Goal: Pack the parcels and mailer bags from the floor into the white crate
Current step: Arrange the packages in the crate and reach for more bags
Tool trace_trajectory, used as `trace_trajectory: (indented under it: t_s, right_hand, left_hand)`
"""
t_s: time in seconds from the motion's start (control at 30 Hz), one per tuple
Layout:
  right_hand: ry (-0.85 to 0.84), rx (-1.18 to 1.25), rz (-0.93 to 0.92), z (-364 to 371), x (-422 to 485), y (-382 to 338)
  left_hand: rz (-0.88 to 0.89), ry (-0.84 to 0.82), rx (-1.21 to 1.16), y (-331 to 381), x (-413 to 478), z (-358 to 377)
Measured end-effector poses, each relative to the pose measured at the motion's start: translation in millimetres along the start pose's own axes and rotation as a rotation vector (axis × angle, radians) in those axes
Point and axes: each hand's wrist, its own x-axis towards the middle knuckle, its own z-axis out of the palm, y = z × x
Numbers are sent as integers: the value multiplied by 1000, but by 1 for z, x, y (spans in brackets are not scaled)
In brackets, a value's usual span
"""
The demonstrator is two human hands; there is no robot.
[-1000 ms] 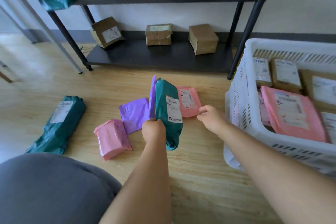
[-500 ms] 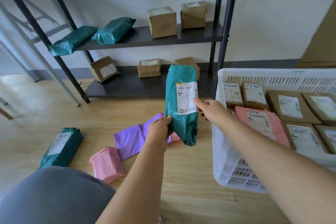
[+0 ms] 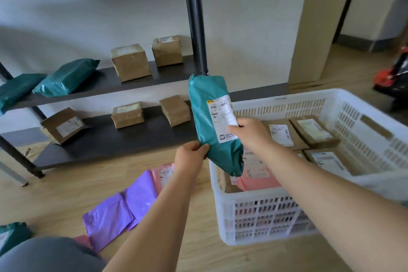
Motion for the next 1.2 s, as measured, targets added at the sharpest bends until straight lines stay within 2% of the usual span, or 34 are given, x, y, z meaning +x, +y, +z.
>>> trace_trajectory:
  t_s: [0.2,0.37,0.47,0.6,0.77,0.9,1.0,1.2]
  right_hand:
    - [112,-4,52,-52,12,46]
    - [221,-91,119,-92,28,84]
    - [283,-133,160,-105,40,107]
    - [327,-223,217,-114,52,136]
    - [347,-333,272,-118,63,162]
    - [334,-388,273,-115,69,183]
    - [327,-375,256,-104,75,187]
    - [261,-511,163,-75,84,186]
  left_hand:
    - [110,-69,250,25,7,69]
    - [131,-162,320,35,11,128]
    - [211,-242,456,34,16,160]
    - [205,-387,500,24,24,193]
    - [330,-489,900,1,37,205]
    - [343,-563,1174,-27,55,200]
    - [304,-569,1207,-43,63,193]
    - [304,-538,1185,-55,67,189]
